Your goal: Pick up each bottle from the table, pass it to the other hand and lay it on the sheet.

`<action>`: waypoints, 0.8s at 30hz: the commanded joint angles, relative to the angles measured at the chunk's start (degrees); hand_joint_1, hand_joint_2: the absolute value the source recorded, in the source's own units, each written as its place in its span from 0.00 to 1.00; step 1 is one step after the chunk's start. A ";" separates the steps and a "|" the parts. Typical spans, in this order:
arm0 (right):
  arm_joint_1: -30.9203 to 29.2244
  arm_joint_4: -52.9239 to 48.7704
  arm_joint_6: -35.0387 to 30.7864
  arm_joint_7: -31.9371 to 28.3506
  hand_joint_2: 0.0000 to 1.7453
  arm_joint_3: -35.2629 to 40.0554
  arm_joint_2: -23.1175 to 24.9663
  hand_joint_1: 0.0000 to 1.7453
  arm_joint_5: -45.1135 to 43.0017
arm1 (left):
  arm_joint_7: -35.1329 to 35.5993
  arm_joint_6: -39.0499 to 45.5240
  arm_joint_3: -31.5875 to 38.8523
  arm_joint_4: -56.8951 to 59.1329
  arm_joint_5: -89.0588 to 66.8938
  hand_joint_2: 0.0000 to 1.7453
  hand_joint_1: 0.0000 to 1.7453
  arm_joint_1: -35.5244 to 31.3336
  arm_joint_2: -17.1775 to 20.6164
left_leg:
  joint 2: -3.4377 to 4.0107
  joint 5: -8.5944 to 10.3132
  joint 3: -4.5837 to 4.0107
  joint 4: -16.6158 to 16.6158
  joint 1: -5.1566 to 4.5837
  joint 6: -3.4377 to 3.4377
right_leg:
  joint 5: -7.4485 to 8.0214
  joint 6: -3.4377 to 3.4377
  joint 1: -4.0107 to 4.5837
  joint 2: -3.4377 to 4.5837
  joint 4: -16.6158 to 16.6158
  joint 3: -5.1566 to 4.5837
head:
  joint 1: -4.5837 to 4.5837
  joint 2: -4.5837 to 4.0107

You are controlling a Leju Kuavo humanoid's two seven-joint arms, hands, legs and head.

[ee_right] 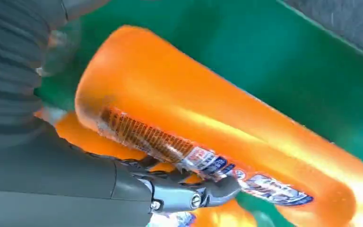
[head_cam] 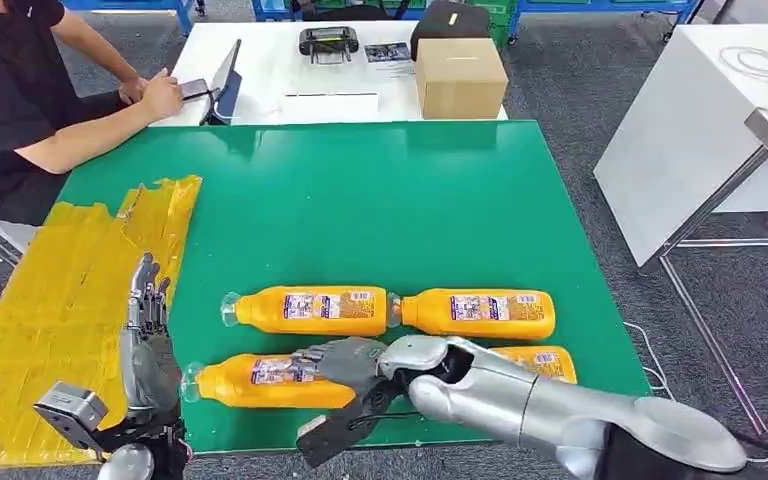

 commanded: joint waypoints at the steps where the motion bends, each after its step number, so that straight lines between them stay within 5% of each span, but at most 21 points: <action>1: 3.83 12.74 -3.79 1.07 1.00 1.16 5.27 0.00 8.64 | 0.51 -0.28 1.79 0.31 0.03 0.00 0.00 0.36 -0.55 | 0.05 -0.06 0.24 -0.13 0.00 0.00 | -0.05 -0.06 0.02 0.02 -0.13 0.22 | 0.00 0.00; 14: 8.39 19.55 -5.15 2.75 1.00 -1.71 8.01 0.00 19.42 | 0.98 -1.00 1.80 -0.81 -0.16 0.00 0.00 0.72 -1.31 | 0.00 -0.18 0.68 -0.16 0.05 -0.19 | -0.05 -0.26 0.06 -0.01 -0.18 -0.03 | 0.00 0.00; 15: 8.67 21.21 -5.23 2.58 1.00 -1.69 8.65 1.00 20.65 | 1.12 -1.09 1.66 -0.81 -0.16 0.00 0.00 0.66 -1.29 | -0.01 -0.14 0.71 -0.25 0.04 -0.20 | 0.00 -0.31 0.05 -0.03 -0.26 -0.02 | 0.02 0.00; 24: 7.00 20.90 -1.54 1.44 1.00 -2.84 9.12 1.00 20.11 | 1.40 -1.17 1.92 -0.75 -0.05 0.00 0.00 0.68 -1.31 | 0.05 -0.10 0.84 -0.23 0.06 -0.22 | -0.01 -0.32 0.07 0.03 -0.21 0.10 | 0.00 0.00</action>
